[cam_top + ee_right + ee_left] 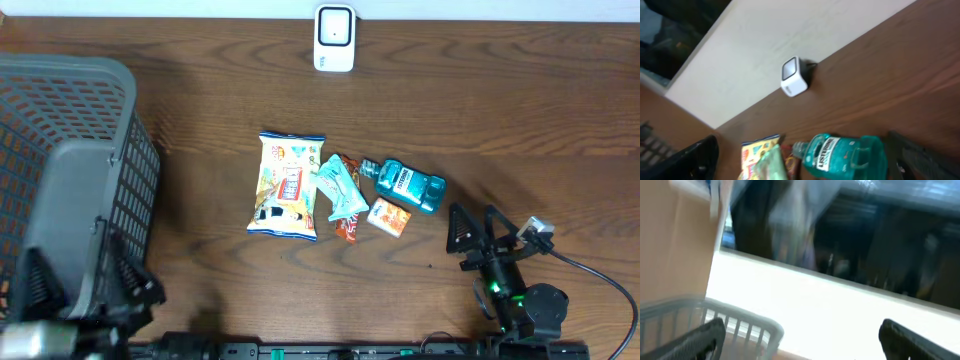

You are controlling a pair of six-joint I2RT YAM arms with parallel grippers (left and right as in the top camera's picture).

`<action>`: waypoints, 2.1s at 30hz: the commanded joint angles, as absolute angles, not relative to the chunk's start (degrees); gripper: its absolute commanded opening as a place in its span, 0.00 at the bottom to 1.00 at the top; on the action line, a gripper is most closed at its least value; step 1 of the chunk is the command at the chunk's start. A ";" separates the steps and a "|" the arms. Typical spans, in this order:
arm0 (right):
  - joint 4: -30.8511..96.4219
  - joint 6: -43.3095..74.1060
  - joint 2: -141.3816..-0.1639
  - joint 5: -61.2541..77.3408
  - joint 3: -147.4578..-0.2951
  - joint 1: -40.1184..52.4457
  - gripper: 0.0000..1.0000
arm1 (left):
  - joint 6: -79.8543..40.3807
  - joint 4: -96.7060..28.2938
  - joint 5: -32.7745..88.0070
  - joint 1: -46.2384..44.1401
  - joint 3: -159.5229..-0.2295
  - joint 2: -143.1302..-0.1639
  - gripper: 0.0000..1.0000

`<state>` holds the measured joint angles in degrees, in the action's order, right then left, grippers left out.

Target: Scan the item barcode

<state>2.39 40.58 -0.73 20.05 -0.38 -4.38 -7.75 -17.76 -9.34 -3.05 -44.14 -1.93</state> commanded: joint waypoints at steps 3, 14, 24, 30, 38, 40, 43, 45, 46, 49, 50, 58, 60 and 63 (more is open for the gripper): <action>2.57 42.19 -0.64 22.68 -0.32 -4.73 0.99 | -8.49 -30.59 -9.43 -2.81 -42.48 -2.63 0.98; 2.59 42.17 -0.64 22.98 -0.32 -4.73 0.99 | -8.47 -57.21 -9.45 -2.81 -42.48 -2.63 0.98; 2.61 42.17 -0.64 23.22 -0.32 -4.73 0.99 | -8.47 -63.53 -9.47 -2.85 -42.37 -2.63 0.98; 2.59 42.17 -0.67 24.18 -0.32 -4.71 0.99 | -8.47 -63.53 -9.47 -2.85 -42.37 -2.63 0.98; 2.59 42.17 -0.67 24.40 -0.32 -4.73 0.99 | -8.47 -63.53 -9.47 -2.85 -42.37 -2.63 0.98; 2.55 42.19 -0.64 25.54 -0.32 -4.71 0.99 | -8.47 -63.53 -9.47 -2.85 -42.37 -2.63 0.98; -0.69 41.69 -0.64 29.45 -0.32 -4.71 0.99 | -8.47 -63.53 -9.47 -2.85 -42.37 -2.63 0.98; -1.72 40.29 -0.67 29.56 -0.95 -4.73 0.99 | -8.47 -63.53 -9.47 -2.85 -42.37 -2.63 0.98; -1.50 39.64 -0.82 29.50 -1.63 -4.73 0.99 | -8.47 -63.53 -9.47 -2.85 -42.37 -2.63 0.98; -0.16 36.45 -2.96 28.62 -5.56 -4.73 0.99 | -8.47 -63.53 -9.47 -2.85 -42.37 -2.63 0.98; 0.56 35.42 -3.95 28.01 -6.90 -4.73 0.99 | -8.47 -63.53 -9.47 -2.85 -42.37 -2.63 0.98; 16.47 23.05 -28.36 25.36 -27.20 -4.67 0.99 | -8.47 -63.53 -9.47 -2.85 -42.37 -2.63 0.98; 19.84 22.68 -34.41 23.99 -31.00 -4.19 0.99 | -8.47 -63.53 -9.47 -2.85 -42.37 -2.63 0.98; 27.59 20.67 -46.24 19.66 -40.47 -1.32 0.99 | -8.47 -63.53 -9.47 -2.85 -42.37 -2.63 0.98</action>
